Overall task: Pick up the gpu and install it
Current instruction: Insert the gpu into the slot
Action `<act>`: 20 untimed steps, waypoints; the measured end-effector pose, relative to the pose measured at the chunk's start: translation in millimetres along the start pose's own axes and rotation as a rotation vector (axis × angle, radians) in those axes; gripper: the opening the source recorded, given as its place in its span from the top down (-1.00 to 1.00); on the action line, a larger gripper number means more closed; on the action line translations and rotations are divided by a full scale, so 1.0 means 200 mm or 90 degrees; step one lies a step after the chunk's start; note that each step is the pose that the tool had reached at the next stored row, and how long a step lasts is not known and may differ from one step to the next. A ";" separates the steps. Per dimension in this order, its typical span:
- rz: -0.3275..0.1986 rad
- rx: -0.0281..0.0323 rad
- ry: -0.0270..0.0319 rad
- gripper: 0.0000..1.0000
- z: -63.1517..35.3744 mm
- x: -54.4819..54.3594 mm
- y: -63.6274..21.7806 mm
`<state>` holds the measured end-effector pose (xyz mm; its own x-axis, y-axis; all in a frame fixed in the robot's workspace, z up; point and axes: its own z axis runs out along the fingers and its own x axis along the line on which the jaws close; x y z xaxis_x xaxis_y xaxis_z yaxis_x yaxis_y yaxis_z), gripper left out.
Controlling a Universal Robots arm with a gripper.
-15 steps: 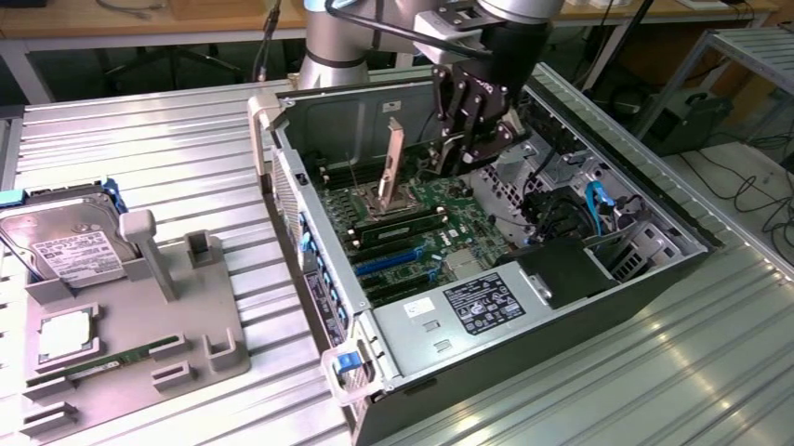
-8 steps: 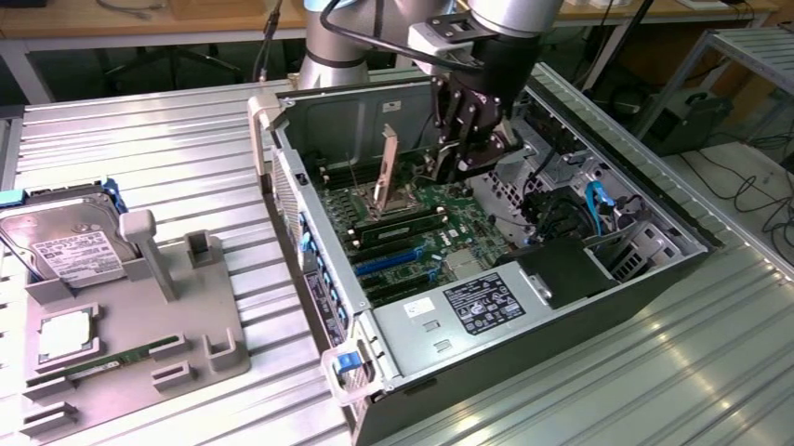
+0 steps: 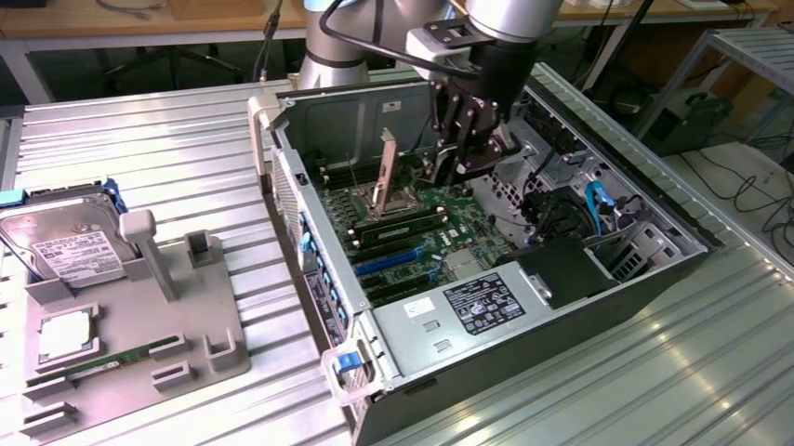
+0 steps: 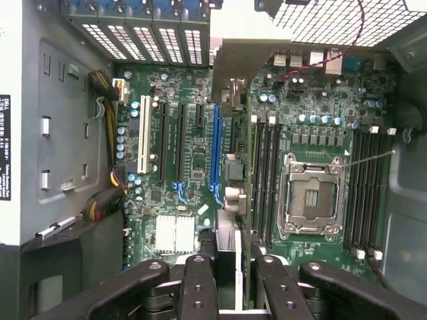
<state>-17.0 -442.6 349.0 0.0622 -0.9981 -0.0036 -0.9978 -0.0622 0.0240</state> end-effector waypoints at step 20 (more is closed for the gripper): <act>0.000 -0.0043 0.0035 0.45 0.089 0.00 0.010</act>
<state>-19.5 -442.3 331.2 0.0617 -0.9981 0.0018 -0.9976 -0.0616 0.0307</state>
